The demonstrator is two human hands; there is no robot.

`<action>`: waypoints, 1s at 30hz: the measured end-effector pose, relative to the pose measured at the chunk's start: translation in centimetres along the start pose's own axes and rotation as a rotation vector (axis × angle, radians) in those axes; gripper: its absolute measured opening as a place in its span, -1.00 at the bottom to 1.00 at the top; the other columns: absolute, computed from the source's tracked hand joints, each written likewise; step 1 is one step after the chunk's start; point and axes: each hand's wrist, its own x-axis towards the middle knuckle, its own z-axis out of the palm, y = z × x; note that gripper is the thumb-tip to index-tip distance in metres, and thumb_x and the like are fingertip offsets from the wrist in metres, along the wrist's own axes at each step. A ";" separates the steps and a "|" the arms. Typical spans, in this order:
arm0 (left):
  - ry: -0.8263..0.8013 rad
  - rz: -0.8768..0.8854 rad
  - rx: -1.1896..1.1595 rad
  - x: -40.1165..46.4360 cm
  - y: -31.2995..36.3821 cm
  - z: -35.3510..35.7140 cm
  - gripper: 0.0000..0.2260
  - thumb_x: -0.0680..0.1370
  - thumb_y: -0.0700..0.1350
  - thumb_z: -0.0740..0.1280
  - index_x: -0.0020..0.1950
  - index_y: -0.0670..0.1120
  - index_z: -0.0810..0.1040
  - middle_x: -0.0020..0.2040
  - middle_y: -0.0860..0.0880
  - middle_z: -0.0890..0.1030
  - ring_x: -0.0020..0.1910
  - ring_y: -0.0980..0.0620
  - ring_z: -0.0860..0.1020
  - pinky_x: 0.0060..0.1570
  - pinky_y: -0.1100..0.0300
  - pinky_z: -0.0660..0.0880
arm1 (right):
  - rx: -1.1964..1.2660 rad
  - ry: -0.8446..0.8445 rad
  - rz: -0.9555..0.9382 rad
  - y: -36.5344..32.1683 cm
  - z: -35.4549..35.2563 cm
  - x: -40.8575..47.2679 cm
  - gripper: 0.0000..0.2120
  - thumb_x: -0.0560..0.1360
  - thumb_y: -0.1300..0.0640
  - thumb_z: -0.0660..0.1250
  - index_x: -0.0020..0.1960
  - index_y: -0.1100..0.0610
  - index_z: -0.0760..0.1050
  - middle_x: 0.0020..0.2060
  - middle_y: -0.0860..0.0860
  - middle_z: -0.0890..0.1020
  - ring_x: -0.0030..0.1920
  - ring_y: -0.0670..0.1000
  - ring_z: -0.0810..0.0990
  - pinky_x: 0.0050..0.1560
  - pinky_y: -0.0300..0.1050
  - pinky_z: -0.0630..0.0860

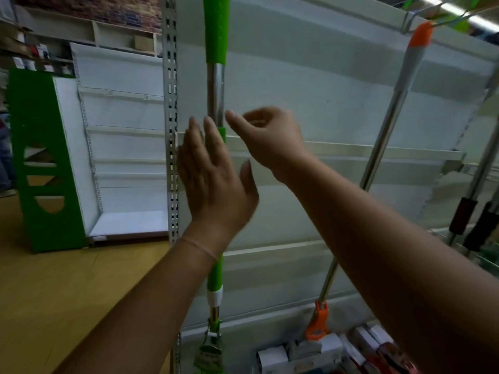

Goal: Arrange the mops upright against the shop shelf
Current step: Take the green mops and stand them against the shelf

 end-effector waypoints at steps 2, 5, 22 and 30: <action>0.026 0.171 -0.028 -2.9 2.1 0.3 -0.33 0.54 0.00 0.20 0.53 -0.32 0.11 0.52 -0.37 0.12 0.52 -0.32 0.11 0.47 -0.21 0.08 | -0.004 0.025 0.044 3.2 -3.0 -1.8 -0.54 0.43 -0.24 0.43 0.03 0.16 0.68 -0.17 -0.04 0.72 -0.17 -0.14 0.66 -0.11 -0.14 0.61; -0.171 0.209 -0.103 -5.0 5.8 2.1 -0.38 0.47 -0.04 0.20 0.48 -0.30 0.25 0.48 -0.35 0.26 0.47 -0.32 0.23 0.46 -0.18 0.16 | -0.017 0.086 0.147 7.8 -9.4 -4.5 -0.64 0.47 -0.16 0.43 -0.03 0.15 0.69 -0.34 -0.10 0.65 -0.34 -0.20 0.57 -0.26 -0.23 0.48; -0.735 0.586 -0.449 -18.4 45.6 13.2 -0.55 0.51 0.00 0.17 0.34 -0.18 0.43 0.22 -0.23 0.50 0.22 -0.25 0.45 0.24 -0.08 0.41 | -0.419 0.478 0.338 24.0 -50.8 -22.1 -0.75 0.49 -0.04 0.41 -0.09 0.14 0.70 -0.23 0.01 0.73 -0.16 -0.03 0.70 -0.02 0.04 0.63; -0.870 0.730 -0.586 -25.2 60.0 15.6 -0.58 0.60 -0.01 0.21 0.42 -0.14 0.37 0.33 -0.17 0.45 0.32 -0.17 0.40 0.33 -0.04 0.36 | -0.511 0.583 0.505 26.7 -65.2 -31.9 -0.73 0.55 -0.07 0.34 0.08 0.11 0.64 -0.13 -0.06 0.68 -0.05 -0.07 0.66 -0.03 -0.10 0.60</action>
